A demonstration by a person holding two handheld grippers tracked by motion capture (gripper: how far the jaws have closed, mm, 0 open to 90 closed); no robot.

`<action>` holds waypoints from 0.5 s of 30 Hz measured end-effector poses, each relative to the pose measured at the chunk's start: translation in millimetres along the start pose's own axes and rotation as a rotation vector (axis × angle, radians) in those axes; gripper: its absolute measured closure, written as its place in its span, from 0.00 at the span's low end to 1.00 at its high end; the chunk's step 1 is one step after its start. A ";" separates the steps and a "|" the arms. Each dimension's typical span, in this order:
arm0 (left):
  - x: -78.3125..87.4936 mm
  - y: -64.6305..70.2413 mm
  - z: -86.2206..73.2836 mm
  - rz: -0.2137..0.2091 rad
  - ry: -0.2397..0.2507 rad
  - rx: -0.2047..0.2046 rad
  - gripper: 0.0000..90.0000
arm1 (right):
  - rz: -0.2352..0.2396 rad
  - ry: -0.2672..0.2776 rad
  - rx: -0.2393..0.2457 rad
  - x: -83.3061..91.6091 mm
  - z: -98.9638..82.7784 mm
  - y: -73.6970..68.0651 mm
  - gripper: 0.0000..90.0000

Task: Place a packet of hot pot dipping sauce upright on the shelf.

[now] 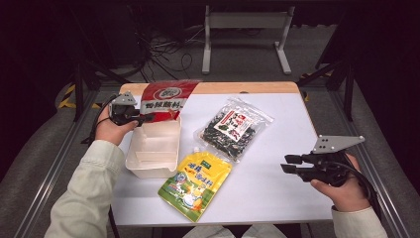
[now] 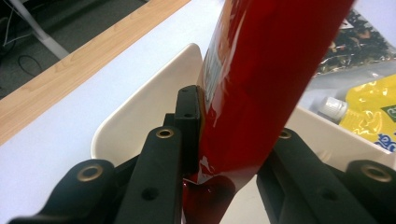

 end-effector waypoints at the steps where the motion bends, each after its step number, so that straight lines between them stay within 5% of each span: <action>1: -1.4 -0.4 0.3 0.002 0.000 -0.007 0.84 | 0.001 0.000 0.000 0.1 0.1 -0.4 0.71; 15: -23.8 -3.0 -5.1 -0.001 0.004 0.017 0.84 | 0.004 0.013 0.001 1.5 -0.5 -0.3 0.71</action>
Point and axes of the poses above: each handheld gripper's, and its own axes: x roughly backward along the jaws, z roughly out of its top, y roughly to its right, the point moved 3 cm from there along -x, roughly forward along the jaws, and after that the axes turned 9 degrees about z, right-handed, at the moved point
